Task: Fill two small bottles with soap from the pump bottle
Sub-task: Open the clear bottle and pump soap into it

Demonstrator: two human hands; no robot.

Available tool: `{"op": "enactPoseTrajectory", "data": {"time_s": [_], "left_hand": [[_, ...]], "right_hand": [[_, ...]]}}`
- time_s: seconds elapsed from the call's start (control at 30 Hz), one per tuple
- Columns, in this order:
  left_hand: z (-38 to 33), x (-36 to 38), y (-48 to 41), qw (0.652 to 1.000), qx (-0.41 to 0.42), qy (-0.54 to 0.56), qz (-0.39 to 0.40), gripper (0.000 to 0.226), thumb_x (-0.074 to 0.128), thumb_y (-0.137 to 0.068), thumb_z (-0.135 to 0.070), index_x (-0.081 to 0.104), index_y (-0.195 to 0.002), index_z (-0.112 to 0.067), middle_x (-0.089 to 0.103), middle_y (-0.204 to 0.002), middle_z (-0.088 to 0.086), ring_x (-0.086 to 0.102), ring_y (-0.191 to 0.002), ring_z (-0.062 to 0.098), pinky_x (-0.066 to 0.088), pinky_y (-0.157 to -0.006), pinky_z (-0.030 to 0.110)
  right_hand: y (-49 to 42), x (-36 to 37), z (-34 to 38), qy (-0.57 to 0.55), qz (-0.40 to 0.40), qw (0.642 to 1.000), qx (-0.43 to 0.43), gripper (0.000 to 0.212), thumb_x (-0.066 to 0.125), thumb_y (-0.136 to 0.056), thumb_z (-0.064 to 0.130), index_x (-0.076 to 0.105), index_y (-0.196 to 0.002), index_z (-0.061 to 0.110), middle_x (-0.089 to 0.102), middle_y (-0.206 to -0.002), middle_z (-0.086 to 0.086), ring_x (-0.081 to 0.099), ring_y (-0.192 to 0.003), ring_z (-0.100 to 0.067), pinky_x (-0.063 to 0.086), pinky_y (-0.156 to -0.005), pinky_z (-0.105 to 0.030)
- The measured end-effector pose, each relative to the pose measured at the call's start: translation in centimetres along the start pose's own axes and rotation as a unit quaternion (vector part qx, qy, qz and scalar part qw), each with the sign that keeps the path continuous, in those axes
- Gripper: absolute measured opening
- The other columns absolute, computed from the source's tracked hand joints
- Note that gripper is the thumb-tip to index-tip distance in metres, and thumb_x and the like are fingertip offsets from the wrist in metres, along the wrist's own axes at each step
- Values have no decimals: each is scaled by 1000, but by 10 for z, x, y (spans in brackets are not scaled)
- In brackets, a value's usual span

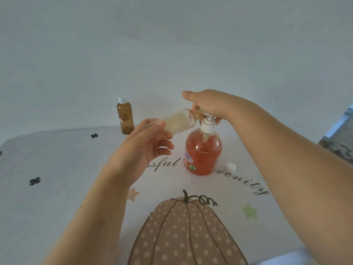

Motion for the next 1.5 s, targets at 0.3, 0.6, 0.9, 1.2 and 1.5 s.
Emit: {"op": "enactPoseTrajectory", "data": {"time_s": [0.3, 0.6, 0.9, 1.2, 1.5], "left_hand": [[5, -5, -3, 1000, -9, 6, -11, 29, 61, -85, -31, 55, -103, -8, 63, -86, 9, 64, -72, 20, 54, -64, 30], [-9, -1, 3, 999, 28, -25, -17, 41, 63, -85, -38, 57, -111, -7, 64, -91, 8, 63, -79, 22, 53, -69, 31], [-9, -1, 5, 999, 26, -28, -13, 45, 63, -85, -38, 56, -116, -5, 64, -93, 9, 64, -81, 23, 54, -69, 29], [1, -6, 1, 1000, 0, -21, -18, 36, 63, -85, -35, 58, -109, -9, 63, -90, 9, 64, -77, 22, 54, -67, 30], [-2, -1, 3, 1000, 10, -20, -5, 43, 63, -85, -37, 57, -114, -7, 63, -90, 8, 64, -79, 22, 54, -67, 29]], "right_hand": [[-8, 12, -8, -17, 7, 1000, -14, 49, 38, -100, 62, 56, -106, 16, 58, -93, -2, 59, -78, -22, 40, -62, -31], [0, 2, 2, 7, 21, 1000, -18, 50, 36, -102, 59, 59, -108, 14, 65, -99, -9, 64, -97, -30, 47, -70, -34], [0, 2, 2, -3, 12, 1000, -12, 50, 35, -105, 48, 66, -109, 10, 70, -100, -10, 56, -72, -18, 43, -63, -30], [-3, 15, -3, -25, 15, 999, -16, 37, 44, -103, 34, 65, -111, 4, 63, -101, -14, 57, -86, -26, 41, -66, -30], [11, 3, -2, -65, -7, 998, -9, 34, 46, -104, 34, 68, -113, 9, 61, -55, 3, 55, -55, -14, 40, -56, -28]]}}
Point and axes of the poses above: each hand's wrist, its own y-axis away from the middle knuckle, its own x-axis out of the palm, z = x × y, the point moved 9 cm from there along -y, towards the middle knuckle
